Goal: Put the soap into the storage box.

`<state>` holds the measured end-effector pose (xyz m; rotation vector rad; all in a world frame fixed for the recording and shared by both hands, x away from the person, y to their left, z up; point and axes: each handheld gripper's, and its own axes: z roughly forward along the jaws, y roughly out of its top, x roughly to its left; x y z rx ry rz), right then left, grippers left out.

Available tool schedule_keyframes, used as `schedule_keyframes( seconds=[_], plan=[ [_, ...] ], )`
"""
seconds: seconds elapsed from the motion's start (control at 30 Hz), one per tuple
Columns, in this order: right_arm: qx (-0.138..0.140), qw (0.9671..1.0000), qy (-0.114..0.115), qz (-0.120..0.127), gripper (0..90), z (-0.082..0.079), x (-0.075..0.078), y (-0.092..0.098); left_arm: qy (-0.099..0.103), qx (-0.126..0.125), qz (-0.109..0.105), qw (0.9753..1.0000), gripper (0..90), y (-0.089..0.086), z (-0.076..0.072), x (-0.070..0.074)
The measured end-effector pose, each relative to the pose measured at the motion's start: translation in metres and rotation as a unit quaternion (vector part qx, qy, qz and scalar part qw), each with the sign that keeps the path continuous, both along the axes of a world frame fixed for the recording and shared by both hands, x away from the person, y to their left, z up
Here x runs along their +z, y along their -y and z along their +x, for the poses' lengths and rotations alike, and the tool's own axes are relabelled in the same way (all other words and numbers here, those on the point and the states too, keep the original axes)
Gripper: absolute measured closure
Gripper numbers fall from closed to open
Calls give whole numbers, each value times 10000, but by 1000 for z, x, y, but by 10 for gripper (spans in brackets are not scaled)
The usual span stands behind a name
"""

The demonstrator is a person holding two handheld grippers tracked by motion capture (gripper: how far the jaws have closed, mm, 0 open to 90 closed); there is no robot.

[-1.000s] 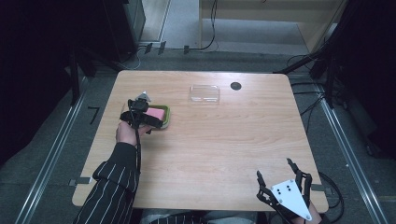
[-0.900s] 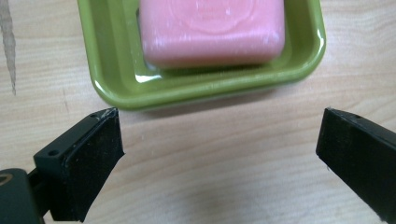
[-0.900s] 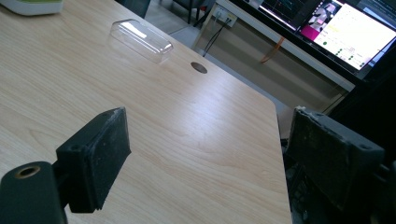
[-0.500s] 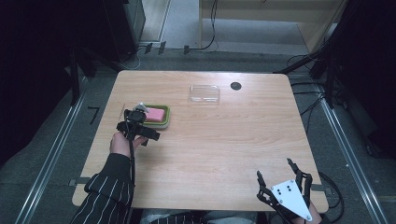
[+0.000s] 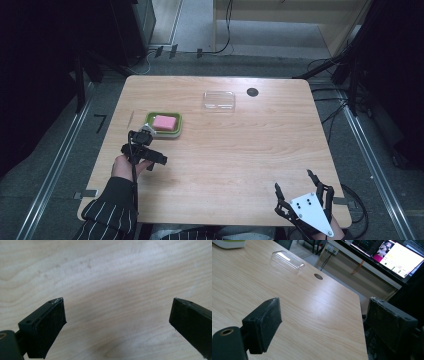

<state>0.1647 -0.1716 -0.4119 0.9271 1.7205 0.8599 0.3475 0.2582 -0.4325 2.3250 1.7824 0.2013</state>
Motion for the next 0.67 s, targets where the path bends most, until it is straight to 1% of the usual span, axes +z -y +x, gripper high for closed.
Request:
schedule_keyframes(
  seconds=[0.13,0.2,0.33,0.43,0.47,0.57,0.67],
  plan=[
    [2,10000,1,-5,130,0,0,0,-96,-87,-24,9999,13,-2,-10,-3],
    [-5,10000,-1,4,130,0,0,0,-105,-119,14,9999,13,-2,-15,-4],
    [0,10000,2,-3,130,0,0,0,-105,-137,-9,9999,15,-5,-24,-5],
    [-4,10000,6,2,130,0,0,0,-155,-234,-45,9996,43,-8,-30,-7],
    [0,10000,-3,7,130,0,0,0,-162,-276,-50,9995,48,-10,-32,-8],
    [5,10000,11,5,130,0,0,0,-225,-270,-68,9994,59,-12,-35,-10],
    [11,10000,16,5,130,1,0,0,-199,-308,-33,9993,63,-12,-35,-11]
  ],
)
